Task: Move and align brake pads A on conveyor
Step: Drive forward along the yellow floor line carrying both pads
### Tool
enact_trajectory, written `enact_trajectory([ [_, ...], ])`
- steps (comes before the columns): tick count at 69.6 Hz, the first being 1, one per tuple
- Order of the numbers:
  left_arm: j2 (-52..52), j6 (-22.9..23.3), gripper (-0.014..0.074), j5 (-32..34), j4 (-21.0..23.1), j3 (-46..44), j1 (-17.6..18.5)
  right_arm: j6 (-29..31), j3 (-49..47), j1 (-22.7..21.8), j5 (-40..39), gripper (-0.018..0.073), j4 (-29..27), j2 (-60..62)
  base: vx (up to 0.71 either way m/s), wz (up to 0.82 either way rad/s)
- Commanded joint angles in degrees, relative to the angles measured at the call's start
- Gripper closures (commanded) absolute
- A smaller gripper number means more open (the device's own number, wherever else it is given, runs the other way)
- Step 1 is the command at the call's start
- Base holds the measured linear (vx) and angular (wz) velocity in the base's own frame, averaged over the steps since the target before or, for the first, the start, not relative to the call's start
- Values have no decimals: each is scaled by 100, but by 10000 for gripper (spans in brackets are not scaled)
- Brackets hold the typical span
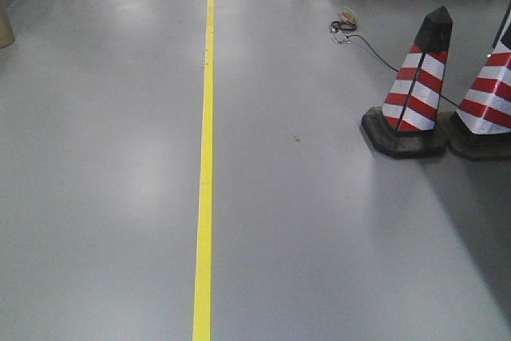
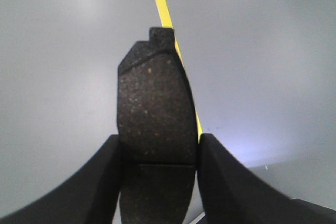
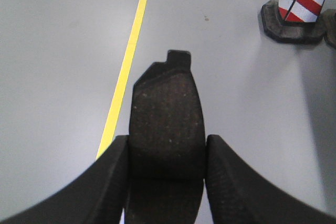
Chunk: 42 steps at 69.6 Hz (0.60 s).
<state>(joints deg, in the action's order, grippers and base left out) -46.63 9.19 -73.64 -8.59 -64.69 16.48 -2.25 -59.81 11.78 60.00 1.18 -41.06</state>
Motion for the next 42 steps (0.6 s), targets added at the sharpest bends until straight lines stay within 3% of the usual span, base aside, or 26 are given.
enact_trajectory([
  [1,17,43,603,180,-50,-119,33,22,-151,2,-470,567,28,1,61,-2],
  [42,17,43,603,177,-50,-119,33,22,-151,2,-473,567,28,2,58,-5],
])
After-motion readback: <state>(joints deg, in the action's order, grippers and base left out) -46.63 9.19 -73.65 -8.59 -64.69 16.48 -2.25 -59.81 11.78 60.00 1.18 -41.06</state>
